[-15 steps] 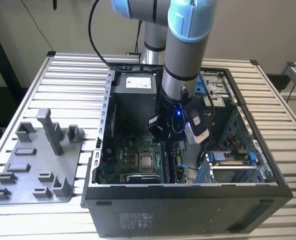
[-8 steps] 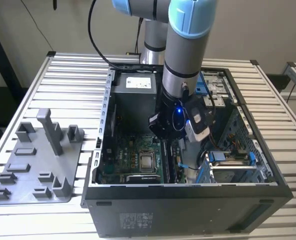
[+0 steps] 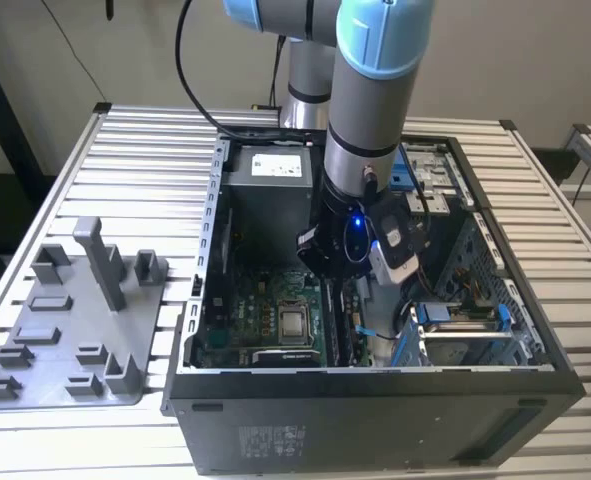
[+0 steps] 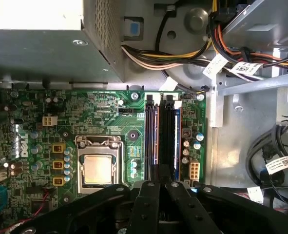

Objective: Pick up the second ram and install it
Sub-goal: 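Press down the second ram until it locks into place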

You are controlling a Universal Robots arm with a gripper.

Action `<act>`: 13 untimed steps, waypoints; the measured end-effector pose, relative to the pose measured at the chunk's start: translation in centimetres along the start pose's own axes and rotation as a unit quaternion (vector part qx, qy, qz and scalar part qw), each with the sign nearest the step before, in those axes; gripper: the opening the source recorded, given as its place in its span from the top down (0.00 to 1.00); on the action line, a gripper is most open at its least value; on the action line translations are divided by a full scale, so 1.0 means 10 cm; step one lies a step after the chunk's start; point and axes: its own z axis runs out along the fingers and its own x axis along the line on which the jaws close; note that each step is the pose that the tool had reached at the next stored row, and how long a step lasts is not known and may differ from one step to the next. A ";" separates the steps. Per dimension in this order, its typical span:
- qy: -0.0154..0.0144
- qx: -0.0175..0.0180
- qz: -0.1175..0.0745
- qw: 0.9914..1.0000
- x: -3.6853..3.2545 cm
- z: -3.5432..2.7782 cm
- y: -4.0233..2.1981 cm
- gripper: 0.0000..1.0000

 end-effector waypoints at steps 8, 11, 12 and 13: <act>0.000 -0.003 0.000 1.000 -0.001 0.000 0.000 0.89; 0.000 -0.003 0.000 1.000 -0.001 0.000 0.000 0.89; 0.000 -0.003 0.000 1.000 -0.002 0.000 0.000 0.89; 0.000 -0.003 0.000 1.000 -0.002 0.000 0.000 0.89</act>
